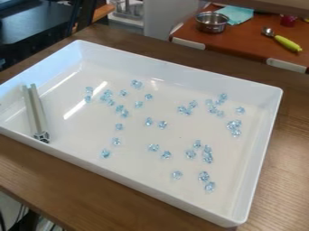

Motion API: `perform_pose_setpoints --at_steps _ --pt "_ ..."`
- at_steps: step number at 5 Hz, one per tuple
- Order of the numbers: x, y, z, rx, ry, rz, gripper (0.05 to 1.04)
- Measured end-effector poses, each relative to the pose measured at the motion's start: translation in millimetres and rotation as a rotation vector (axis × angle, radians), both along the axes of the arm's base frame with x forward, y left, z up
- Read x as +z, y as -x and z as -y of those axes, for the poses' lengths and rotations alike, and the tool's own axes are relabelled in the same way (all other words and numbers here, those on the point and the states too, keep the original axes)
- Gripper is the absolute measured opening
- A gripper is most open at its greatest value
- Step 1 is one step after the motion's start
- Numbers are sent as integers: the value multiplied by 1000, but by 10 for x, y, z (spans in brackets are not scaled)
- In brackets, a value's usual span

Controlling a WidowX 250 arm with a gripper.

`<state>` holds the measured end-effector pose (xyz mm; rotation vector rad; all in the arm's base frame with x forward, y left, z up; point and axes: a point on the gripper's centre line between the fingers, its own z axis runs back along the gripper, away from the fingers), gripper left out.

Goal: Sweep into pile

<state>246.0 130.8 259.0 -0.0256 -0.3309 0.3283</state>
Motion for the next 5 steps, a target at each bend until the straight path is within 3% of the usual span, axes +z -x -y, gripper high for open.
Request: perform_pose_setpoints --at_steps 1,2,3,4,5 --pt "-155 2 -2 9 27 -41 1000" --pt "-455 -11 -49 76 42 -74 999" --pt "-763 14 -85 199 46 -77 999" --pt "-1007 48 -108 290 39 -71 999" --pt "-1223 60 -110 309 -26 -85 1000"
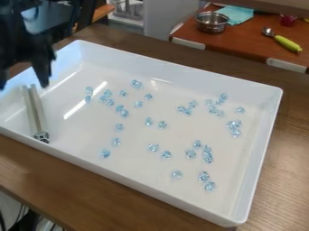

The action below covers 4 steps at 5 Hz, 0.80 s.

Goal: Sweep into pile

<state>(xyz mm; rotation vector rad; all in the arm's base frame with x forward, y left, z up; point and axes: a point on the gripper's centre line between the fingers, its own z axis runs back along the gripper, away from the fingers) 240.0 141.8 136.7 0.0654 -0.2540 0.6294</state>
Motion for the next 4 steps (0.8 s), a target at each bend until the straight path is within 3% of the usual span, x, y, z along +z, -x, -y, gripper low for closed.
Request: perform_pose_setpoints --at_steps 2,4 --pt "-215 -34 -117 31 -50 -12 999" --pt "-399 -114 -150 77 -48 -16 999"
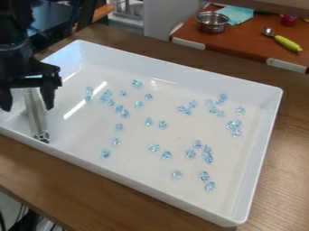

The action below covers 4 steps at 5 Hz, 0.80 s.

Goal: Sweep into pile

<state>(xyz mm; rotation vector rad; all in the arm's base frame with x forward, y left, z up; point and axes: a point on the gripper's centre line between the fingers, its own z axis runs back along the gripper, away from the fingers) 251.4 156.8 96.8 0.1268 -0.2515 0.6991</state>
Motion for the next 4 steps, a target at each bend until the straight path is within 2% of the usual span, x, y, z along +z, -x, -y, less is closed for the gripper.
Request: perform_pose_setpoints --at_steps 1,3,4 --pt "-83 -14 6 22 16 -11 967" --pt "-86 -88 118 8 19 -4 408" --pt "-102 -159 198 -27 16 -2 375"
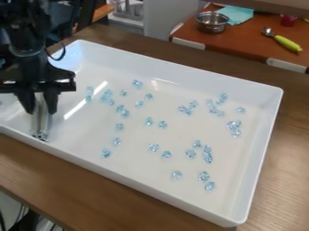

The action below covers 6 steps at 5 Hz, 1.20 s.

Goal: Sweep into pile

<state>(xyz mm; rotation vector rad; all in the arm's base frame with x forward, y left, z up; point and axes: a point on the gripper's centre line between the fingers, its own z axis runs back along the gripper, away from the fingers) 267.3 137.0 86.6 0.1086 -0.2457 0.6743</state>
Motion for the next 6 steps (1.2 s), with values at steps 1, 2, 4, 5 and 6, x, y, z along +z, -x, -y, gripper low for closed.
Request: perform_pose_setpoints --at_steps 1,2,4,5,6 --pt "-9 -100 35 -9 -5 -1 375" --pt "-19 -264 -20 40 11 -39 375" --pt "5 -547 58 1 142 -105 375" --pt "67 -526 163 -71 236 -127 375" --pt "140 -556 80 -66 288 -126 375"
